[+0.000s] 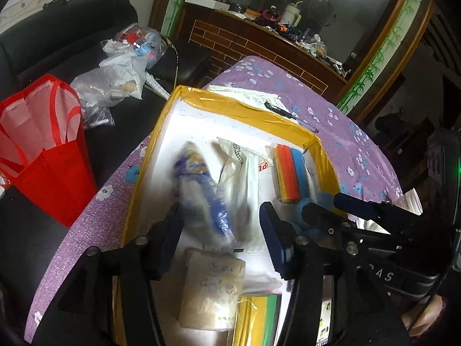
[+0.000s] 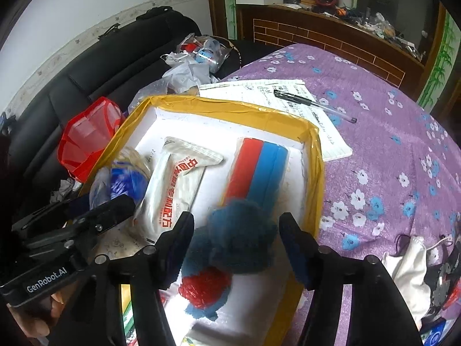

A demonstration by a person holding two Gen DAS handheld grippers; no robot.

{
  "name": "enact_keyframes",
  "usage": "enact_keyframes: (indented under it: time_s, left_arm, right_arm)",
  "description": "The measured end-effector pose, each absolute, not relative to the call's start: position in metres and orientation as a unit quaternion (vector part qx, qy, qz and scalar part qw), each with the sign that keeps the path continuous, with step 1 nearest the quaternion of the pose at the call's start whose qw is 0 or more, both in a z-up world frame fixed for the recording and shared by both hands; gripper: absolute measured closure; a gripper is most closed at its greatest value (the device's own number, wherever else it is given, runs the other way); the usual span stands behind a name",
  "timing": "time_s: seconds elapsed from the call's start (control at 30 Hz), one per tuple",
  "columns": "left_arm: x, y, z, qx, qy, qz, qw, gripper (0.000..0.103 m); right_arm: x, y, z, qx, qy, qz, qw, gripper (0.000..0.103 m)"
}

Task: Organize soft objects
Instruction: 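Lower the bag and towel into the tray and open both grippers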

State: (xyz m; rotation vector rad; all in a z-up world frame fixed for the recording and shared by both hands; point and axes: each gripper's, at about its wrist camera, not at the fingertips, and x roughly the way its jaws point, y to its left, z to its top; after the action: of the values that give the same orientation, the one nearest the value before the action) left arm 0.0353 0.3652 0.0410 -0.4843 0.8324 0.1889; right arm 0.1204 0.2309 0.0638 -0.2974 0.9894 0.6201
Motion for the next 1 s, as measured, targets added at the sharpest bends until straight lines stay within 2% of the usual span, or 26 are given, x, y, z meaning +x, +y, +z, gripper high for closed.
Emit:
enact_keyframes:
  time_s: [0.5, 1.0]
  left_arm:
    - [0.017, 0.338, 0.053, -0.217, 0.39, 0.08, 0.891, 0.05]
    - [0.01, 0.294, 0.073, -0.191, 0.378, 0.066, 0.903, 0.05]
  right_arm:
    - [0.092, 0.197, 0.074, -0.103, 0.464, 0.315, 0.821, 0.04]
    - [0.064, 0.124, 0.084, -0.054, 0.456, 0.327, 0.826, 0.04]
